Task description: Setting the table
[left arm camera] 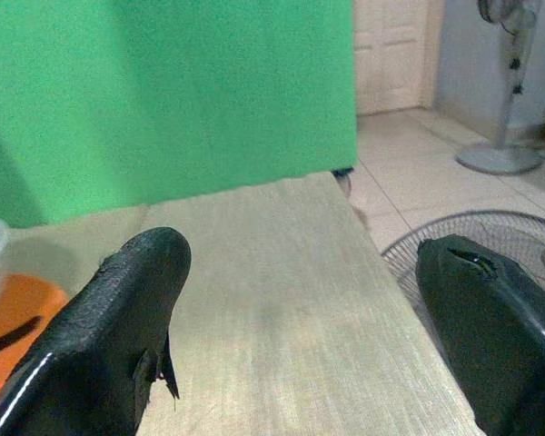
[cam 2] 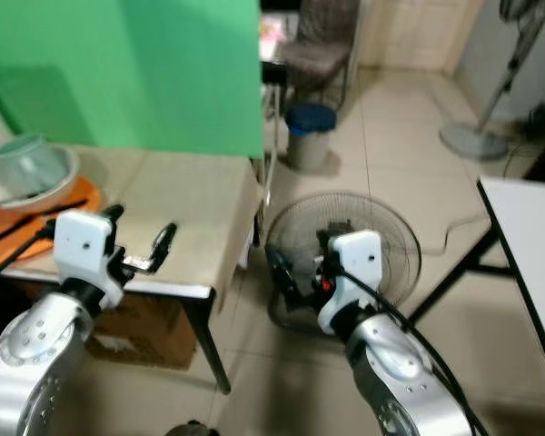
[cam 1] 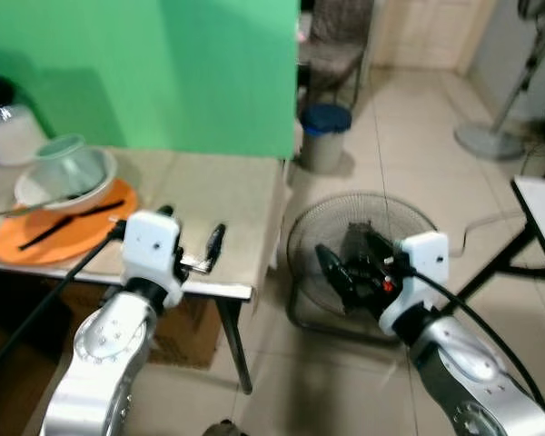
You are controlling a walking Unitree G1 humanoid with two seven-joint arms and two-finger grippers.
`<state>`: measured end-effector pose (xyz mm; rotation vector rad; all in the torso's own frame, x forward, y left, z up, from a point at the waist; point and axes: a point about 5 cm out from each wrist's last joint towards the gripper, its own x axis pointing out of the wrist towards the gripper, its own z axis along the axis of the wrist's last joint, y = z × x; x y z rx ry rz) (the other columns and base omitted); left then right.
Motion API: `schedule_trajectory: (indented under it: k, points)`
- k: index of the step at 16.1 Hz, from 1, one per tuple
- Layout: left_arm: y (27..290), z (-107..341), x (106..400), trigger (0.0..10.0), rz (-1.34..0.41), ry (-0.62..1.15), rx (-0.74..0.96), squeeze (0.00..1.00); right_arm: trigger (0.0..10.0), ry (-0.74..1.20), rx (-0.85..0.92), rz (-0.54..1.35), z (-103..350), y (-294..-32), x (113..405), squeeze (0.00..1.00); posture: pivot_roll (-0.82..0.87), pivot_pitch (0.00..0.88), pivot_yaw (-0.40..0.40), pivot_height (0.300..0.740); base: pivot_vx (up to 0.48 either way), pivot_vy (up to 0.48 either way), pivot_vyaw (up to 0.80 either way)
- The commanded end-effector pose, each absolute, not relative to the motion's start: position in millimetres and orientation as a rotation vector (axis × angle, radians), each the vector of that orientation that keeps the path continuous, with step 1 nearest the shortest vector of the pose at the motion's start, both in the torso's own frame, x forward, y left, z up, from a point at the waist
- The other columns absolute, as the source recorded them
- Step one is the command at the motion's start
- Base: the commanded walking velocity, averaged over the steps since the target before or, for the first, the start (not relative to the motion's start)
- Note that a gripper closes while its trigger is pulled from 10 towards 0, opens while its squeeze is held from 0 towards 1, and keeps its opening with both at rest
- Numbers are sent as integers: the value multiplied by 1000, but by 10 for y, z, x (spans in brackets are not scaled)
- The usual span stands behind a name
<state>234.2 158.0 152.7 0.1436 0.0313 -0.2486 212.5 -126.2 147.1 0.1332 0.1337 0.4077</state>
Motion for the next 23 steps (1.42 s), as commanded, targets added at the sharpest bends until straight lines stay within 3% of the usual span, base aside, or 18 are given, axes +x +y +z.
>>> schedule_trajectory:
  k: [1, 11, 13, 14, 23]
  points:
    - [1557, 1561, 2352, 10000, -256, 19, 144, 0, 10000, 141, 136, 368, 1466, -1323, 2124, 1000, 58, 47, 36, 740, 0, 244, 0]
    - [1596, 1603, 2416, 10000, -246, 14, 161, 0, 10000, 157, 146, 337, 1442, -1336, 2143, 1000, 57, 48, 42, 740, 0, 349, 0]
    - [1606, 1611, 2430, 10000, -248, 14, 165, 0, 10000, 160, 151, 331, 1438, -1339, 2146, 941, 59, 47, 39, 740, 0, 356, -444]
    - [1619, 1611, 2432, 10000, -248, 15, 168, 0, 10000, 166, 155, 330, 1430, -1337, 2149, 0, 61, 42, 36, 740, 0, 356, 0]
    - [1632, 1612, 2436, 10000, -244, 19, 152, 0, 10000, 176, 165, 343, 1420, -1326, 2154, 0, 62, 28, 31, 740, 0, 353, 0]
